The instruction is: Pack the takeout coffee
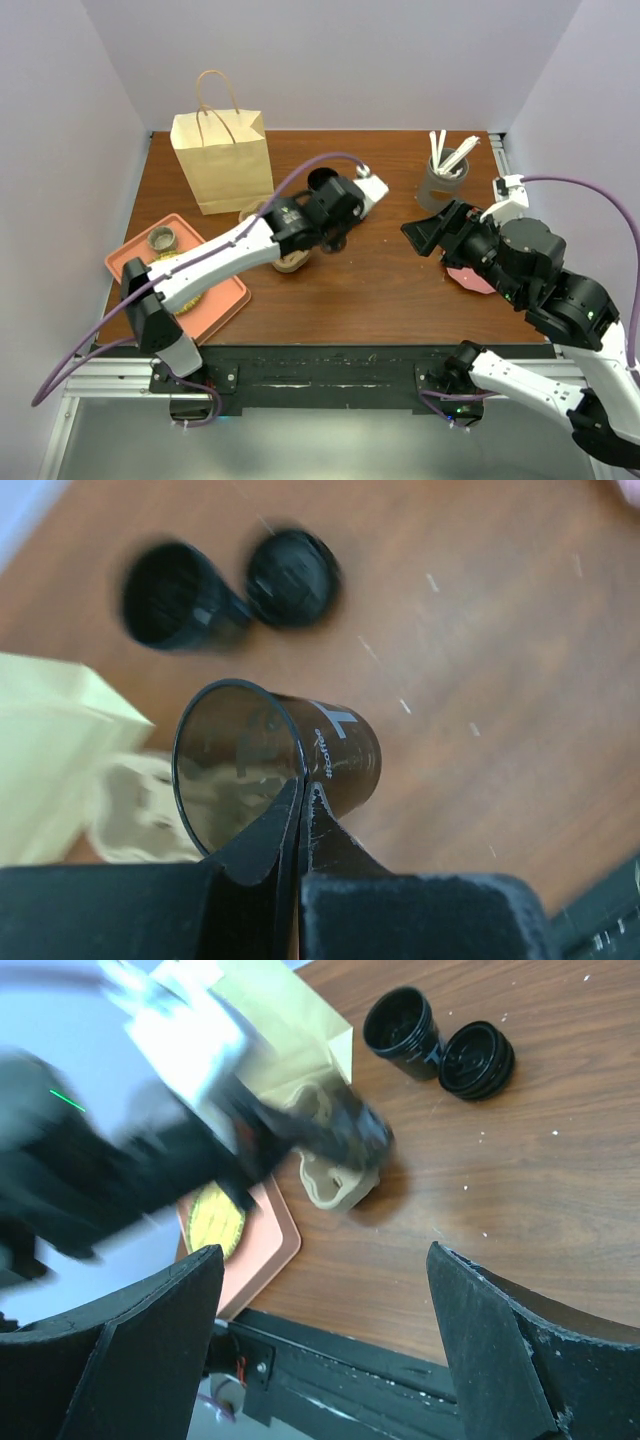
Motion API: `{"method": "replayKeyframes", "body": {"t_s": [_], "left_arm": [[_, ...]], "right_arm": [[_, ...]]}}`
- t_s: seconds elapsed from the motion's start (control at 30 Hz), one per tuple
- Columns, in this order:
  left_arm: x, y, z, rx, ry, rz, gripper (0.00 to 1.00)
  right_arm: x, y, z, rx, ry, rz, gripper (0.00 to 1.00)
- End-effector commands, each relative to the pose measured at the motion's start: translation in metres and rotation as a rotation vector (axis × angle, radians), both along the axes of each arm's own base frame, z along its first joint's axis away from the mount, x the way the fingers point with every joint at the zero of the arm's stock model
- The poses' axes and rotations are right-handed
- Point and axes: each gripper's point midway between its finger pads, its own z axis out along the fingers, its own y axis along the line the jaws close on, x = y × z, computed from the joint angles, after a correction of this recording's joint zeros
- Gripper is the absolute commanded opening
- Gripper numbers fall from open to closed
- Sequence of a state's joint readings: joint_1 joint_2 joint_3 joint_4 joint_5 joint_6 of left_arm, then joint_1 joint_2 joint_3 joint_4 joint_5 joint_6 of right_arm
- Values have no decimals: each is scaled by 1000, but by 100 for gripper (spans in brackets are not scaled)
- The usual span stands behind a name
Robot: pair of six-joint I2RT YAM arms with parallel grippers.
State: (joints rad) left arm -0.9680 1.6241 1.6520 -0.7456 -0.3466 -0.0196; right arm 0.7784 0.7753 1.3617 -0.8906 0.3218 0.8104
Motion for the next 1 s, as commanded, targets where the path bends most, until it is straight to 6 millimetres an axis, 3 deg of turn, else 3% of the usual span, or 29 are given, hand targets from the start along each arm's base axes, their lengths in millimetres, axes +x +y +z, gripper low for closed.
{"method": "replayKeyframes", "body": {"t_s": [0.0, 0.33, 0.47, 0.73, 0.83, 0.97], "left_arm": [[-35, -21, -38, 20, 108, -27, 0], [-66, -65, -84, 66, 166, -54, 0], [-72, -70, -106, 110, 186, -40, 0], [-86, -83, -120, 108, 209, -45, 0], [-97, -87, -123, 97, 245, -62, 6], [-104, -88, -111, 61, 272, -67, 24]], "right_arm": [[7, -9, 8, 45, -23, -78, 86], [-1, -27, 12, 41, -32, -121, 86], [-4, -30, 10, 46, -26, -125, 86], [-9, -35, 5, 26, -14, -123, 87], [-9, -36, 4, 22, -11, -125, 87], [-10, -36, 3, 18, -8, -123, 87]]}}
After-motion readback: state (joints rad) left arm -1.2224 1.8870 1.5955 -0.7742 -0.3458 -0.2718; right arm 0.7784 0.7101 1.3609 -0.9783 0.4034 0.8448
